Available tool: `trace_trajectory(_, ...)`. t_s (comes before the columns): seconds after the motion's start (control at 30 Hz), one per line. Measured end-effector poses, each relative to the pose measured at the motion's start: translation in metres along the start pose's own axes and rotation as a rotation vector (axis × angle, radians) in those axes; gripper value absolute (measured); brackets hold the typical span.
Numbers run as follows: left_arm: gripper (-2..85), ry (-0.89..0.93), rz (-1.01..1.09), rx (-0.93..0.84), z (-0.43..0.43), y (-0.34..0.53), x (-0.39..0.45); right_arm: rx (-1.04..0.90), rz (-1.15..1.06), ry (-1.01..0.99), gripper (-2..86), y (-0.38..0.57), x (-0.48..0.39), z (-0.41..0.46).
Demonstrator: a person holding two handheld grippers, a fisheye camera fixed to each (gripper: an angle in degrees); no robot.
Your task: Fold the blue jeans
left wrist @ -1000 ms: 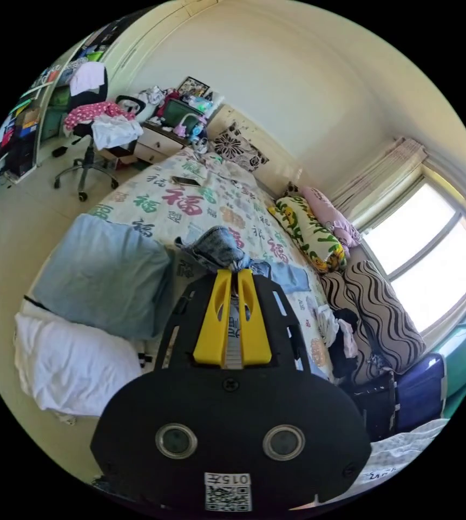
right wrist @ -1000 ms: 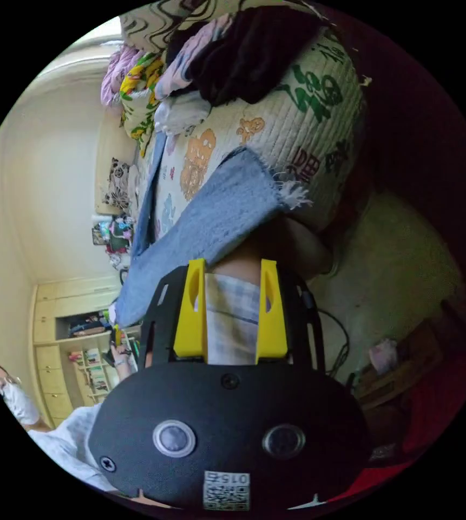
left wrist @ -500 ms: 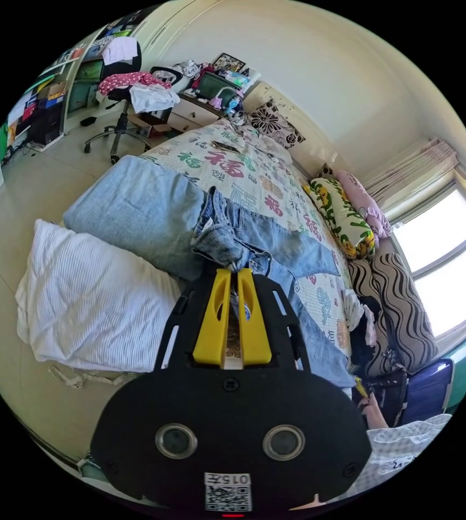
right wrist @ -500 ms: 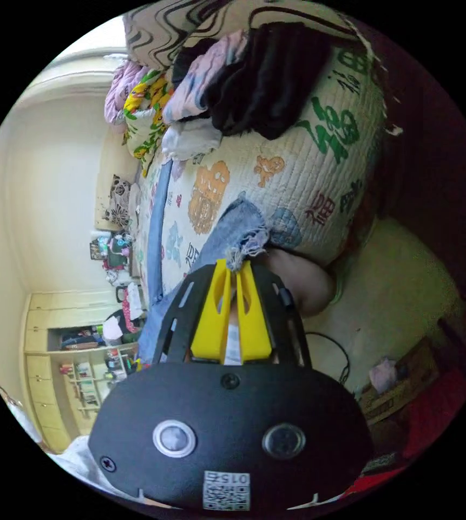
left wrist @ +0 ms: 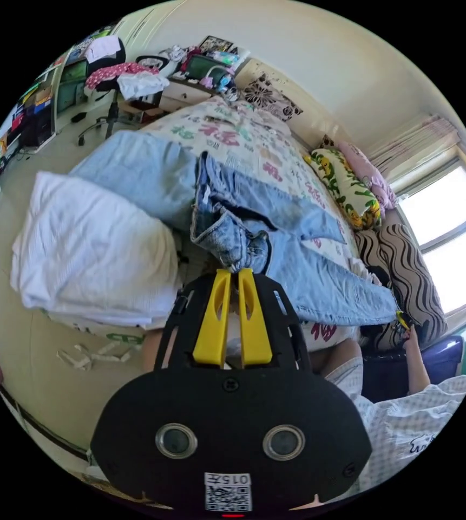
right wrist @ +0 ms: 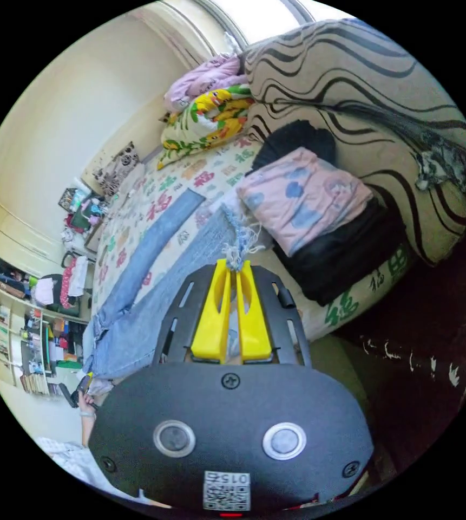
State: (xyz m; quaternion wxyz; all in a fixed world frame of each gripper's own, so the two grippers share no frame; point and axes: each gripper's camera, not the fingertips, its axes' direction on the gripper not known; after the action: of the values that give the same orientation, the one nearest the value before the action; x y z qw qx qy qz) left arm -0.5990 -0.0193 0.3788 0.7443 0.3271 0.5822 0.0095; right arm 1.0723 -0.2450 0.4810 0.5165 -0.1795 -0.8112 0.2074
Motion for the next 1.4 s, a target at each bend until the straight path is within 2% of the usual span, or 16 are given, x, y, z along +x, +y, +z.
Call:
trace_trajectory(0.1, 0.3, -0.024, -0.054, -0.115, 0.018, 0.013, -0.014, -0.226, 0.136, 0.048, 5.4, 0.016, 0.019, 0.075)
trace_trajectory(0.27, 1.8, -0.098, -0.05, -0.107, -0.003, 0.027, -0.029, -0.203, 0.195, -0.09, 7.9, 0.064, 0.004, 0.138)
trace_trajectory(0.37, 7.3, -0.073, -0.102, -0.074, -0.017, 0.028, -0.047, -0.227, 0.139, -0.134, 8.1, 0.086, -0.027, 0.178)
trace_trajectory(0.4, 11.1, -0.065, -0.146, -0.067, -0.019, 0.027, -0.055, -0.241, 0.091, -0.138, 8.2, 0.093, -0.045, 0.195)
trace_trajectory(0.5, 13.6, 0.01, -0.243, -0.031, -0.013, 0.025, -0.072, -0.284, -0.089, -0.139, 8.3, 0.11, -0.109, 0.242)
trace_trajectory(0.73, 6.2, 0.144, -0.42, 0.0, 0.013, 0.032, -0.108, -0.521, -0.531, -0.263, 9.3, 0.184, -0.302, 0.375)
trace_trajectory(0.93, 5.0, 0.188, -0.276, 0.116, -0.029, 0.055, -0.107, -0.617, -0.68, -0.368, 9.2, 0.241, -0.411, 0.457)
trace_trajectory(1.07, 5.1, 0.15, -0.216, 0.107, -0.042, 0.068, -0.11, -0.654, -0.734, -0.36, 9.1, 0.261, -0.469, 0.504)
trace_trajectory(1.2, 6.0, 0.157, -0.247, 0.053, -0.032, 0.087, -0.128, -0.659, -0.846, -0.308, 10.3, 0.278, -0.559, 0.56)
trace_trajectory(1.4, 6.5, 0.373, -0.356, 0.138, -0.037, 0.113, -0.167, -0.683, -0.92, -0.318, 11.2, 0.303, -0.704, 0.656)
